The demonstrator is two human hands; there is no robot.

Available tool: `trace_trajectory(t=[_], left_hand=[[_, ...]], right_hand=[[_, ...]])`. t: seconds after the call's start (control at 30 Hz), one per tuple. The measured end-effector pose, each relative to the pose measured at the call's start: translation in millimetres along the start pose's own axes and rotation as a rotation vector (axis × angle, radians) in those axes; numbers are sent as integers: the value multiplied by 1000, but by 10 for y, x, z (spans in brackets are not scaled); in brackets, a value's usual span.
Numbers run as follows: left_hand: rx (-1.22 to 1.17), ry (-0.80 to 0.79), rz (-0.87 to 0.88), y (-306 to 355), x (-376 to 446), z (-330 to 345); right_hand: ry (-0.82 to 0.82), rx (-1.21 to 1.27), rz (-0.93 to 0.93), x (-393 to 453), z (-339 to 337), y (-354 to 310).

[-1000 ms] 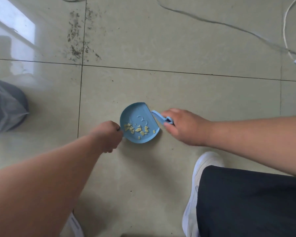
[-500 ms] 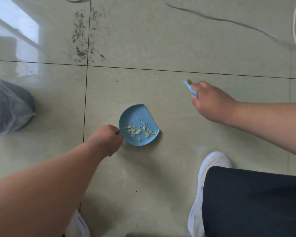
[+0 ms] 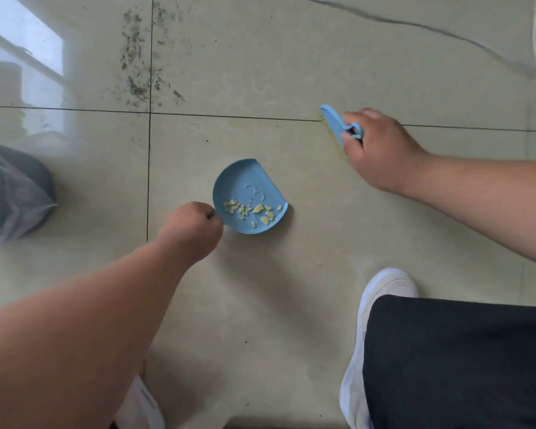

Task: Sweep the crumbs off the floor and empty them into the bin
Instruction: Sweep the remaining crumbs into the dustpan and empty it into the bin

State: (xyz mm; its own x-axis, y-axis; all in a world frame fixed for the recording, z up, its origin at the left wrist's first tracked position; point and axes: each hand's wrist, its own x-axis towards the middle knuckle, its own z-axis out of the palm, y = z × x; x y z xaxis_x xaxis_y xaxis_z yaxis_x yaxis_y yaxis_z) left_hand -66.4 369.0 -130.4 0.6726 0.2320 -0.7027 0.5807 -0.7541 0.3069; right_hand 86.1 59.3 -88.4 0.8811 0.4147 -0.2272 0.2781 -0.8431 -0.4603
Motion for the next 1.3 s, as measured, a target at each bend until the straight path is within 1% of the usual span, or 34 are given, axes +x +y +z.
trace_trajectory(t=[0.03,0.1,0.13,0.2,0.3,0.4,0.5,0.57,0.6,0.67,0.7,0.77,0.87,0.93,1.03,1.17,1.3], left_hand=[[5,13,-9,-66,29,-77],[26,15,-28,-144,82,-209],[32,10,-32,-154,113,-257],[46,-5,-36,-130,182,-306],[56,-35,-35,-35,277,-278],[29,-75,-2,143,310,-190],[25,-115,26,281,278,-106],[38,-135,38,282,249,-61],[38,-141,44,262,233,-39],[38,-149,59,221,180,-8],[56,-154,72,205,153,0],[112,-173,110,173,103,14],[216,-214,157,118,11,34],[282,-221,183,92,-93,98],[302,-203,156,58,-267,241],[262,-233,122,115,-465,488],[250,-271,102,227,-498,674]], right_hand=[[9,-66,26,115,-30,98],[-28,-160,46,298,-33,212],[-56,-185,22,370,-2,221],[-127,-208,-91,461,99,136],[-235,-169,-246,415,268,-135],[-372,-80,-367,147,427,-380],[-515,4,-432,-197,474,-562],[-536,74,-393,-350,430,-603],[-519,113,-355,-387,378,-592],[-420,152,-318,-398,226,-515],[-366,122,-315,-374,160,-428],[-278,-17,-279,-310,21,-193],[-216,-195,-139,-347,-142,232],[-228,-255,-58,-586,-198,454],[-296,-256,34,-1047,-149,493],[-380,-119,50,-1459,30,257],[-436,-22,99,-1455,193,67]])
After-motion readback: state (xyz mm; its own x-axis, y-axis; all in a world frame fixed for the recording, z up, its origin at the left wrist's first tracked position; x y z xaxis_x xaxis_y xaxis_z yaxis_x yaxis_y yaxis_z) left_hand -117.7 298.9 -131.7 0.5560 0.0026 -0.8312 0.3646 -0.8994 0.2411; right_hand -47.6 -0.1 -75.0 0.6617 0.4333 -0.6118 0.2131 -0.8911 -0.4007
